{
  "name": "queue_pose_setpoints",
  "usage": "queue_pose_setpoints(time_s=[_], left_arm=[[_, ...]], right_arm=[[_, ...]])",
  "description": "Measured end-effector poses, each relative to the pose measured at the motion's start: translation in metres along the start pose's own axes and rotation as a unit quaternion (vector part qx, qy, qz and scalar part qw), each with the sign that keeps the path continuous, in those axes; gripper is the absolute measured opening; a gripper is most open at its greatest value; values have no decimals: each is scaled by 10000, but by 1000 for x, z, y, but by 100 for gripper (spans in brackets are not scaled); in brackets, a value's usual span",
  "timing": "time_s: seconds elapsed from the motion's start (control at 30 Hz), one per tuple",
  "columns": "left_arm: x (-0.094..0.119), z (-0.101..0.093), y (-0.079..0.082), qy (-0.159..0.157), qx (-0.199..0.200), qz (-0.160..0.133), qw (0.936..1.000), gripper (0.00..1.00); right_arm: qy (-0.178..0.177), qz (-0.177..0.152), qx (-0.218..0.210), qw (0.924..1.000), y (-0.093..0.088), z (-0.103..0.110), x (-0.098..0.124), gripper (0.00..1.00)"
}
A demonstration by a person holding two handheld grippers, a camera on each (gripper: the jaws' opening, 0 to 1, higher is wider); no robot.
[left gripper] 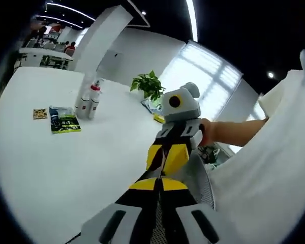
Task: Arrange the skincare products in the storage area until every visible bottle or jar stands upright without overlapping.
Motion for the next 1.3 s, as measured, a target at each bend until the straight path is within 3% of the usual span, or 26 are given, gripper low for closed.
queue_pose_setpoints(time_s=[0.13,0.23,0.3,0.47,0.6,0.67,0.93,1.07,1.3], left_arm=[[6,2,12,-88,341,-361,9987,1],[16,7,26,-144,691,-832,9940,1],[21,11,30,-153,855,-995,9912,1],[25,13,32,-144,950,-1105,9892,1],[26,14,34,-198,993,-1171,9879,1],[28,14,35,-230,1025,-1216,9870,1],[24,18,33,-30,986,-1125,9887,3],[24,17,31,-83,978,-1047,9896,5],[27,16,35,-194,1012,-1191,9875,3]], right_arm=[[-2,-698,-269,9972,17,-2,7,15],[15,-745,-356,9966,14,-5,9,14],[131,-877,-457,9950,15,0,6,15],[151,-1214,-573,9908,18,8,-6,15],[250,-1377,-723,9875,20,10,-15,12],[232,-1456,-718,9865,23,8,-14,5],[236,-1378,-925,9859,23,6,-13,0],[311,-1232,-854,9882,21,9,-12,0],[405,-1084,-911,9891,18,10,-12,0]])
Point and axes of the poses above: the point that each gripper's makers call its tool centre point, and the gripper's own axes: x roughly backward along the fingers, z roughly to its left, y roughly out of its top, the point moved 2 cm from there along x, roughly backward along the fingers, and after that the axes turned 2 degrees about -x, right-handed, at the moved point
